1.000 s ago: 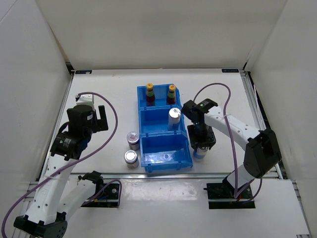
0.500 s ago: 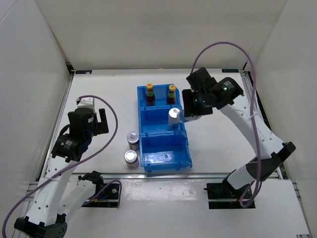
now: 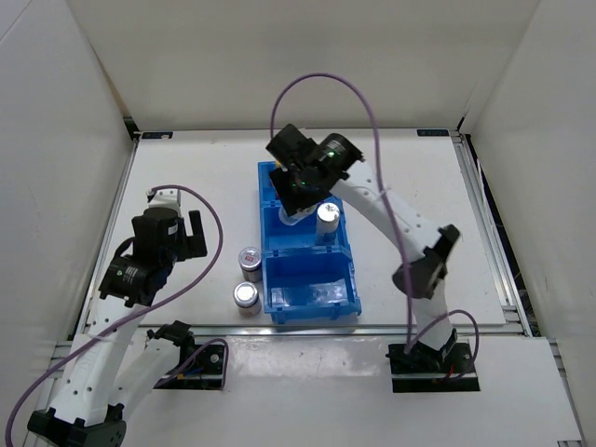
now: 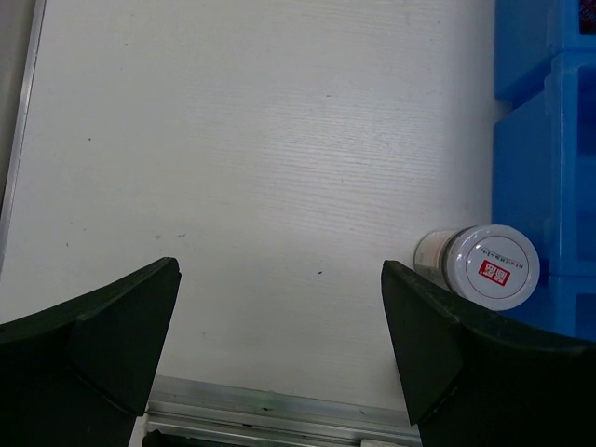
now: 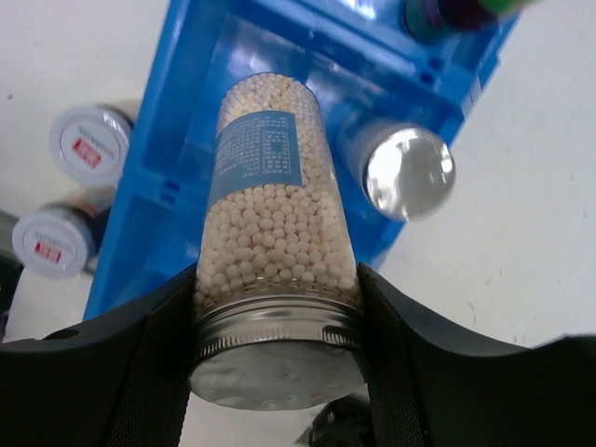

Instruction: Organize the condiment bottles

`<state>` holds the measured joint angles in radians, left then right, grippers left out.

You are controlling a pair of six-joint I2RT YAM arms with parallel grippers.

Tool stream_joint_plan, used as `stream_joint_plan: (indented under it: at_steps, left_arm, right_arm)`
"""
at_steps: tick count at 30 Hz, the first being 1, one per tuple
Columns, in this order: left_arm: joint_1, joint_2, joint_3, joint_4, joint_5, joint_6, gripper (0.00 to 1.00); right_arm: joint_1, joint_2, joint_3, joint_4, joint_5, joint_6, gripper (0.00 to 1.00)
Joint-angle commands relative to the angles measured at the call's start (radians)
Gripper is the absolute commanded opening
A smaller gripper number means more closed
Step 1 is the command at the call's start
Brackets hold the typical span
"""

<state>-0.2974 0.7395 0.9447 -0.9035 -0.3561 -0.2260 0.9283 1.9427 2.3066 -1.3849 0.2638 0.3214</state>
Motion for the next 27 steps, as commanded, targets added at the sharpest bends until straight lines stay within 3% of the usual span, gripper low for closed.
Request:
stream_joint_plan:
  at_steps: [1, 5, 15, 18, 22, 25, 26, 27]
  left_arm:
    - [0.003, -0.011, 0.012, -0.02, 0.023, 0.002, 1.0]
    - [0.003, -0.034, 0.012, -0.02, 0.045, 0.002, 1.0]
    - [0.003, -0.054, 0.032, -0.031, 0.055, -0.007, 1.0]
    - [0.003, -0.054, 0.032, -0.031, 0.077, 0.002, 1.0]
    - [0.003, -0.043, 0.032, -0.031, 0.105, 0.011, 1.0]
    - [0.003, -0.019, 0.032, -0.031, 0.105, -0.002, 1.0]
    - [0.003, -0.009, 0.045, -0.02, 0.105, -0.003, 1.0]
    - [0.003, 0.001, 0.054, -0.009, 0.123, -0.003, 1.0]
  right_arm:
    - [0.024, 0.085, 0.152, -0.121, 0.058, -0.048, 0.01]
    - [0.024, 0.283, 0.297, -0.247, 0.126, -0.024, 0.0]
    - [0.024, 0.326, 0.229, -0.247, 0.135, 0.019, 0.05]
    - [0.024, 0.326, 0.22, -0.247, 0.106, 0.019, 0.11]
    - [0.024, 0.375, 0.22, -0.226, 0.054, -0.01, 0.62]
    - [0.024, 0.416, 0.208, -0.207, 0.054, -0.022, 0.72]
    - [0.024, 0.417, 0.22, -0.207, 0.045, -0.022, 0.86]
    - [0.024, 0.429, 0.22, -0.207, 0.045, -0.022, 0.92]
